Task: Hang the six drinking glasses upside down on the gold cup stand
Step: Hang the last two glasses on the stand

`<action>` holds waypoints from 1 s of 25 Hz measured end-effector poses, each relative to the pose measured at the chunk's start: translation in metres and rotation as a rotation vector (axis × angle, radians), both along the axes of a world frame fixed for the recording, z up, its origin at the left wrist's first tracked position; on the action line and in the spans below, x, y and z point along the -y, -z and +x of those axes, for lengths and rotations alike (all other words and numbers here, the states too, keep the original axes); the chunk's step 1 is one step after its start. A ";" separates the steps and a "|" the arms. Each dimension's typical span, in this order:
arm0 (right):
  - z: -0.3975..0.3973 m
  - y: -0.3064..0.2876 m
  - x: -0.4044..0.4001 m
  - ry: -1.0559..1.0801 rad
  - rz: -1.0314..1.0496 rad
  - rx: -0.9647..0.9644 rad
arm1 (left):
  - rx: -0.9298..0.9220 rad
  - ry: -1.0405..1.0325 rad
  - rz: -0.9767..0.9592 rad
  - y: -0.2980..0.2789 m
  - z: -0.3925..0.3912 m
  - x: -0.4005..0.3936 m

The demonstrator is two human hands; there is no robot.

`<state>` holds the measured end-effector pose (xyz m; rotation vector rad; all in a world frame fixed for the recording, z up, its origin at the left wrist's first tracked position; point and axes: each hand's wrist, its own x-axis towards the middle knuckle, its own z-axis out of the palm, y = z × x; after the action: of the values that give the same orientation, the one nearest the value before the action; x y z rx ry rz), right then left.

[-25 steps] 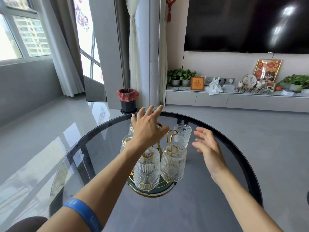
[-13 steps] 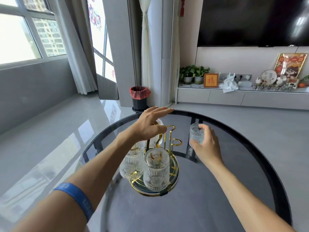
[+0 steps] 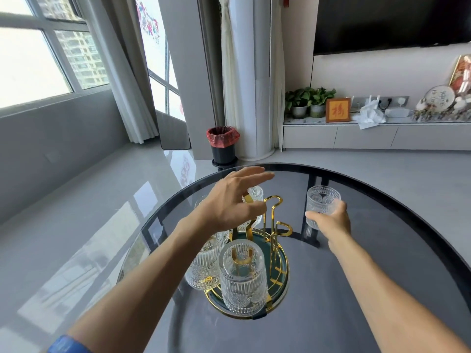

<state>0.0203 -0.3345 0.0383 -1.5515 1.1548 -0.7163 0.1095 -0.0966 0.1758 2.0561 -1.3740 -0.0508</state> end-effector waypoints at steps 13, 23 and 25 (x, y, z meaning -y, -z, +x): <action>-0.093 -0.119 -0.034 -0.660 -0.351 0.143 | 0.062 -0.135 -0.081 0.004 0.000 -0.017; -0.067 -0.163 -0.108 -0.801 -0.786 -0.190 | 0.038 -0.175 -0.034 -0.003 -0.004 -0.032; -0.057 -0.152 -0.120 -0.809 -0.860 -0.185 | 0.039 -0.174 -0.040 -0.002 -0.004 -0.033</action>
<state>-0.0362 -0.2148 0.1905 -2.6081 0.2067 -0.5185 0.1054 -0.0635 0.1775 2.1452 -1.2038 0.0910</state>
